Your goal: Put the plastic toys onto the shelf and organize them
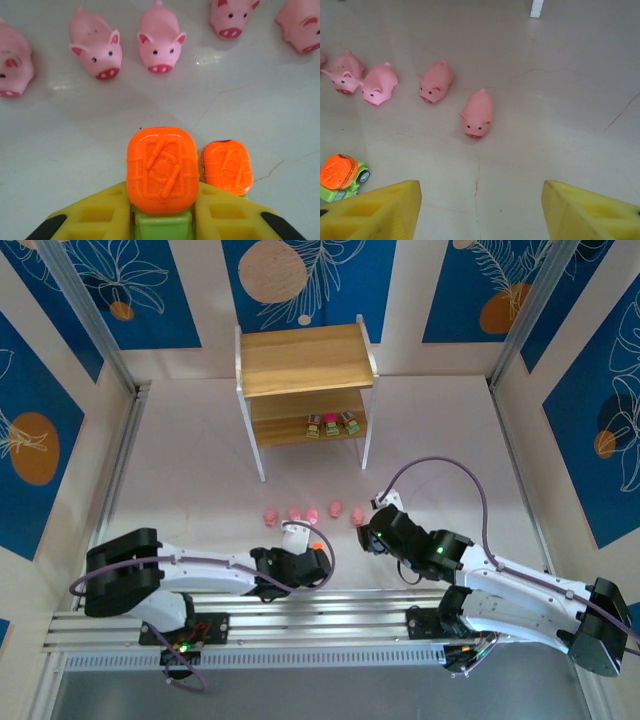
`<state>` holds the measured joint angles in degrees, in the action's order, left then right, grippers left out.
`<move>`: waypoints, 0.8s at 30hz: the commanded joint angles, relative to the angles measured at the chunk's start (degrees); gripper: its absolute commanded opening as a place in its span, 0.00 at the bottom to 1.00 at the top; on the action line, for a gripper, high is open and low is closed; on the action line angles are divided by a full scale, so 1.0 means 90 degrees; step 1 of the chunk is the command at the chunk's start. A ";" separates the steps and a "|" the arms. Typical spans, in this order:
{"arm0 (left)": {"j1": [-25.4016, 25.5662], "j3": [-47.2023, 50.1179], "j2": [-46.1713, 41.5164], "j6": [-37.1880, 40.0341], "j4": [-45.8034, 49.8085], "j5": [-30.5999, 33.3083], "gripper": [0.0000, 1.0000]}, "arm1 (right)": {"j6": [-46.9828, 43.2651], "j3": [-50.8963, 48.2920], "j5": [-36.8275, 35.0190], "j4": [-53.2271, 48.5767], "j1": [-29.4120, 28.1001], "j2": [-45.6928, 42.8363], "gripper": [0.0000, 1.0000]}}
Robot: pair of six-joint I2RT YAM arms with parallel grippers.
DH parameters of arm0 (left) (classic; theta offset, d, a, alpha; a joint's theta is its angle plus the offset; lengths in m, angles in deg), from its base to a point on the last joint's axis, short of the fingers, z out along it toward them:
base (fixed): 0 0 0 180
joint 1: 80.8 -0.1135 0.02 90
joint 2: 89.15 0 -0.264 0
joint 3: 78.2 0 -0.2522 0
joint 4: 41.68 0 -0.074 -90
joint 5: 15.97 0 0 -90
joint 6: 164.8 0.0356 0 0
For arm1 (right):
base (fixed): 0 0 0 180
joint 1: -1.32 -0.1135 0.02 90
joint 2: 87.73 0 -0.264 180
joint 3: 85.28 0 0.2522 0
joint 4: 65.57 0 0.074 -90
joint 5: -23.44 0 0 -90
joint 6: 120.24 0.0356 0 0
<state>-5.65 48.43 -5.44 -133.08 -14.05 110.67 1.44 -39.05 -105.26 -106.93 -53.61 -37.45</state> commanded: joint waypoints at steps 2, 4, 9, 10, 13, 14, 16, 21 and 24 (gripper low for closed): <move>-0.0143 -0.0192 -0.0372 0.0324 0.0350 0.0198 0.25 | -0.0093 -0.0012 0.0114 0.0146 0.0100 -0.0118 0.65; -0.0203 -0.0242 -0.0490 0.0441 0.0409 0.0206 0.25 | -0.0063 -0.0100 0.0139 0.0193 0.0120 -0.0145 0.65; -0.0409 -0.0388 -0.0786 0.0771 0.0558 0.0175 0.24 | -0.0043 -0.0196 0.0122 0.0252 0.0164 -0.0230 0.65; -0.0452 -0.0411 -0.0835 0.0841 0.0566 0.0152 0.25 | -0.0038 -0.0211 0.0125 0.0254 0.0169 -0.0244 0.65; -0.0636 -0.0468 -0.0945 0.1080 0.0569 0.0020 0.24 | -0.0019 -0.0259 0.0101 0.0276 0.0181 -0.0322 0.65; -0.0699 -0.0490 -0.0977 0.1159 0.0572 -0.0022 0.24 | -0.0009 -0.0269 0.0091 0.0274 0.0191 -0.0356 0.65; -0.0805 -0.0507 -0.1046 0.1302 0.0559 -0.0102 0.24 | -0.0003 -0.0302 0.0070 0.0279 0.0187 -0.0425 0.65; -0.1162 -0.0602 -0.1177 0.1642 0.0524 -0.0390 0.23 | 0.0000 -0.0371 0.0061 0.0302 0.0191 -0.0570 0.65; -0.1404 -0.0707 -0.1185 0.1865 0.0482 -0.0632 0.23 | 0.0000 -0.0375 0.0061 0.0319 0.0186 -0.0566 0.65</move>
<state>-16.55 44.62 -15.08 -119.68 -10.27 107.63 1.35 -41.67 -104.88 -105.24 -52.17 -41.84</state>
